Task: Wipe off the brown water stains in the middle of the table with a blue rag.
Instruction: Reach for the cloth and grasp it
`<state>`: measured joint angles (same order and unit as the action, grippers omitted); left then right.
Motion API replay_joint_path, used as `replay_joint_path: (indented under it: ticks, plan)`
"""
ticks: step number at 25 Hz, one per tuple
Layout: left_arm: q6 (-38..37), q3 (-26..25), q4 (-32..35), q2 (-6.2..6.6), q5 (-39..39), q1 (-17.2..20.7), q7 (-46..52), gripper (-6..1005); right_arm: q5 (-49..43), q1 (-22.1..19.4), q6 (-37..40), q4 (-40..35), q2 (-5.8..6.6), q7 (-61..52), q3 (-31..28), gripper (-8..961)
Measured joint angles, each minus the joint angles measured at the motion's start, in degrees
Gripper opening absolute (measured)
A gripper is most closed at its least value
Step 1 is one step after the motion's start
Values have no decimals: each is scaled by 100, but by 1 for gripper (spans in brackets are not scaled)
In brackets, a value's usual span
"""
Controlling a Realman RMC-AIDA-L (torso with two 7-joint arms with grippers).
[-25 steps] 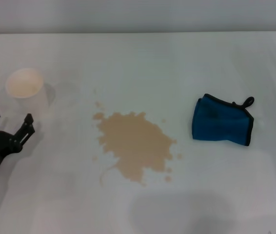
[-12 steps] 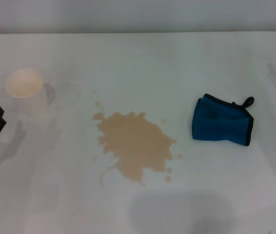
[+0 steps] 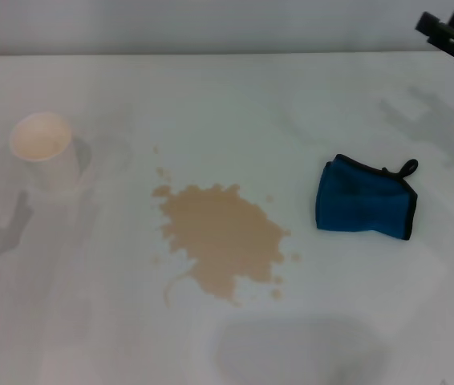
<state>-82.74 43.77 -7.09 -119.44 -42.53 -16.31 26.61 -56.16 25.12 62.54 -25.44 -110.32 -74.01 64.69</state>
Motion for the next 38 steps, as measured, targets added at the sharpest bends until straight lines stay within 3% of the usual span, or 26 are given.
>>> replay_joint_path:
  ticks: [10, 14, 17, 21, 26, 30, 35, 38]
  plan:
    - [-6, -1, 6, -1, 0, -47, 2, 890, -3072, 1024, 681, -516, 691, -2824, 37, 827]
    - [-6, 0, 6, 0, 0, -54, 3, 890, -4146, 1391, 1061, -841, 802, -3521, 45, 826]
    - [-6, 1, 6, -1, -1, -53, 3, 890, -4870, 1632, 1390, -1232, 810, -4014, 49, 826]
    - [-5, 0, 6, 0, -1, -52, 2, 889, -5969, 1957, 1959, -1963, 668, -4682, 60, 826]
    - [-5, 0, 6, 0, -1, -85, 3, 890, -7698, 2425, 2665, -2735, 292, -5298, 69, 825]
    - [-5, 1, 6, 0, -19, -141, 2, 890, -8723, 2766, 3055, -2845, -44, -5456, 101, 825]
    - [-5, 4, 6, 0, -43, -153, 2, 889, -9807, 3028, 2899, -2692, -453, -5611, 575, 824]
    - [-5, 17, 6, -2, -43, -151, 2, 889, -9983, 3066, 2570, -2527, -518, -5834, 1155, 824]
